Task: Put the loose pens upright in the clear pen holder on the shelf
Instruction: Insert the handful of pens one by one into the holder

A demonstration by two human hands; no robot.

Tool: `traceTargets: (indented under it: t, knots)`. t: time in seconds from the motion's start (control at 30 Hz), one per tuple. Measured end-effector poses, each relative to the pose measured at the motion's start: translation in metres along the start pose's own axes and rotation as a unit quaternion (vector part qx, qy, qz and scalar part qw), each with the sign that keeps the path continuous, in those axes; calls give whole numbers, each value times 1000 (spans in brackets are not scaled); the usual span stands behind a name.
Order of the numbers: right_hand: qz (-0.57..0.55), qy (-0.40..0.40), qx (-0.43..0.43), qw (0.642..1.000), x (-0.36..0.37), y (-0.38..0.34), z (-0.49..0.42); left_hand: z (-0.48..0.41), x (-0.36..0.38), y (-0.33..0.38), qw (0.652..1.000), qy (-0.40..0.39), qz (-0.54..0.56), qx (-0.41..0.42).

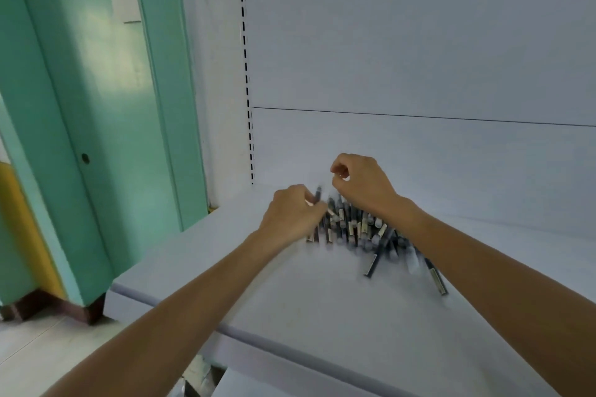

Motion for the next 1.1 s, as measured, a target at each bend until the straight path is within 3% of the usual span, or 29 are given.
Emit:
traceTargets:
  t: [0.23,0.67,0.87,1.0,1.1]
  knots:
    - [98,-109,81,986,33,2,-13,-21,6,-34,995,-78,-66,-13]
    - [155,-197,150,956,59,-4,-30,-34,-1,-31,960,-208,-182,53]
    - [165,-147,160,962,70,-12,-30,-19,-18,-57,938,-181,-294,39]
    - [172,-161,171,957,83,-22,-22,-13,-26,-75,940,-143,-309,25]
    - [47,-58,198,977,55,-29,-17,-7,-32,-79,947,-151,-277,62]
Point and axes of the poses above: each hand's wrist, its own z-axis away from the middle knuckle, its own x-axis out of the palm, y = z × x, the point moved 2 cm from there along -z, towards the middle knuckle, and after that the axes turned 7 degrees about -z, right-handed, at the moved point
